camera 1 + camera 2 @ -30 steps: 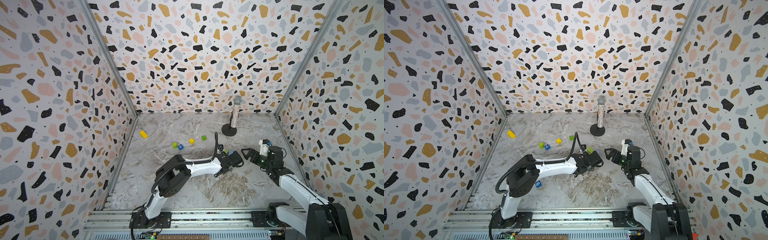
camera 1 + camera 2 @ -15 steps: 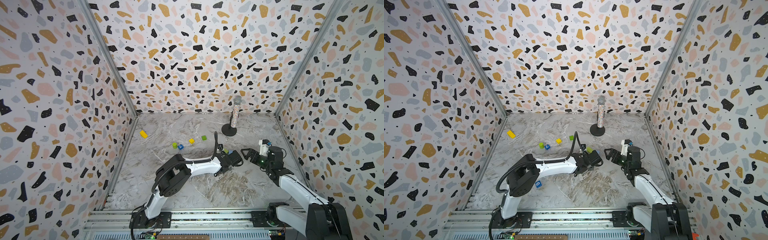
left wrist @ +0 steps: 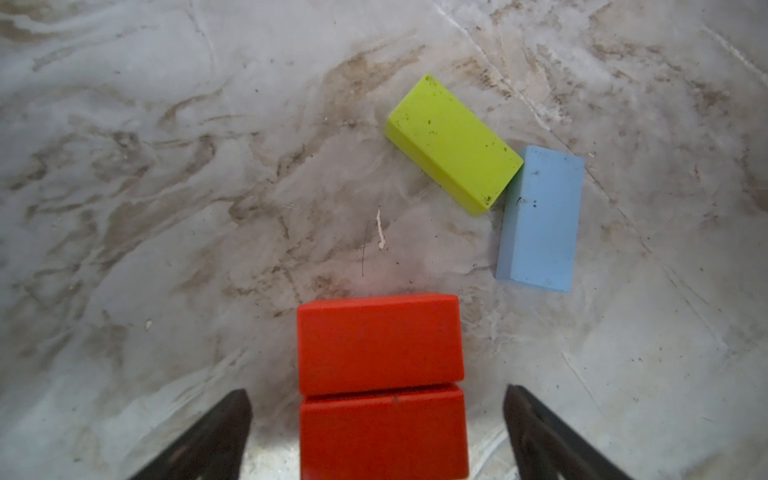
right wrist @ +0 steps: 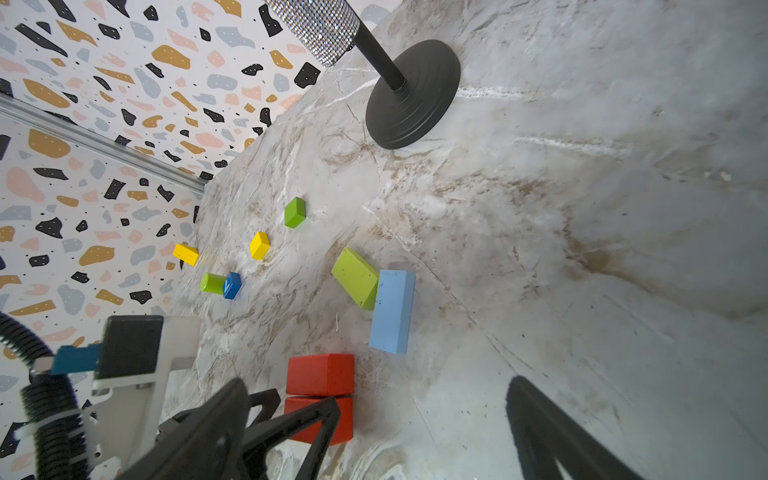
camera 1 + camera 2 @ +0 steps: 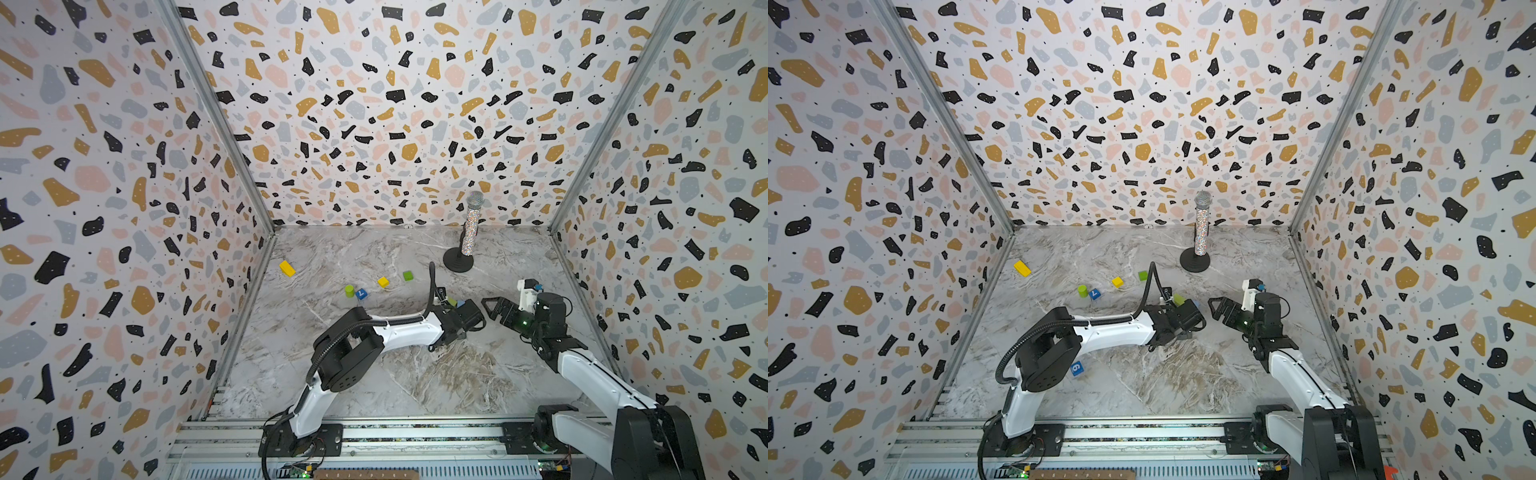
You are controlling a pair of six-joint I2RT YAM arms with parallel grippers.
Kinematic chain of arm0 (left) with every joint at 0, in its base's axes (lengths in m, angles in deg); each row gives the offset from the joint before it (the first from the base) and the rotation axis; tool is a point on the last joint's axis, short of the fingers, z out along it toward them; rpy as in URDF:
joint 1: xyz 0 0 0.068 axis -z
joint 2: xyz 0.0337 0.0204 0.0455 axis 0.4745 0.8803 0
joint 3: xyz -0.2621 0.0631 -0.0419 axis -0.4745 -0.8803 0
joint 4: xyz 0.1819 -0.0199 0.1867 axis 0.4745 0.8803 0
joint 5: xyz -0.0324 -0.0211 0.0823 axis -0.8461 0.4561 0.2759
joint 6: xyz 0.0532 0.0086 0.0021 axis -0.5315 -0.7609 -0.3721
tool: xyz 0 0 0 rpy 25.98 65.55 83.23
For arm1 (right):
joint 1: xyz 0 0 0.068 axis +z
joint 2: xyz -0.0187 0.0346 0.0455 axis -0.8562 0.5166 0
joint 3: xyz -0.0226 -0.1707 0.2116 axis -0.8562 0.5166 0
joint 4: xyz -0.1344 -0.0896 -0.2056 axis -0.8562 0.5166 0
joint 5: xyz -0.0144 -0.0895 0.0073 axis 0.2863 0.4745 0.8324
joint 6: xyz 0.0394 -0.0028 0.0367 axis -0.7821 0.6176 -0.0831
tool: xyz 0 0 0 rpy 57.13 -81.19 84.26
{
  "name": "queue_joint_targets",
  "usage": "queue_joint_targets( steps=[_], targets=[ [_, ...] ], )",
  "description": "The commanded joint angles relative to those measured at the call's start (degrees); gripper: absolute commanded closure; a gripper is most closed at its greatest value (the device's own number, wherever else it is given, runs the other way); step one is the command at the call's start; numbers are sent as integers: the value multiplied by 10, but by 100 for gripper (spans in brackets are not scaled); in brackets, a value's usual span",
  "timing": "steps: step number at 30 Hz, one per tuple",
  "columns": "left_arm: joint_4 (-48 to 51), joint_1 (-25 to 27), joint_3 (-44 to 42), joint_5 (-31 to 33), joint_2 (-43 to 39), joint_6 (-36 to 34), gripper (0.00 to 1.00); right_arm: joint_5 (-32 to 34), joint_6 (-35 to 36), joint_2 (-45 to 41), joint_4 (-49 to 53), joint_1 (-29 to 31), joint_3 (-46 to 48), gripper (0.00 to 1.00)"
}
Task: Build the wood block tower
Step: 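Lower the red brick onto the other red brick and open the left gripper, then reach the right gripper to the light-blue bar while the left gripper withdraws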
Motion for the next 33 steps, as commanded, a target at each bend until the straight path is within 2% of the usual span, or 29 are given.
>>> queue_joint_targets(
  steps=[1,4,10,14,18,21,27,30,33],
  targets=[
    [17,-3,23,12,-17,-9,0,-5,-1,0,-9,2,2,2],
    [13,-2,4,12,-50,-11,0,-3,3,2,-7,5,0,4],
    [-39,-10,-116,31,-188,-19,0,12,17,2,11,11,-8,8],
    [-56,-32,-180,34,-267,-54,0,23,43,3,31,25,-23,8],
    [-83,-64,-247,38,-348,-88,0,69,71,10,61,52,-49,7],
    [-110,-95,-296,45,-401,-142,0,85,83,21,73,62,-64,7],
    [-139,-180,-340,21,-435,-221,0,136,104,68,109,107,-125,5],
    [-175,-201,-369,24,-446,-248,0,188,131,120,163,150,-196,4],
    [-236,-210,-419,16,-456,-251,0,206,148,174,203,167,-264,4]
  ],
)
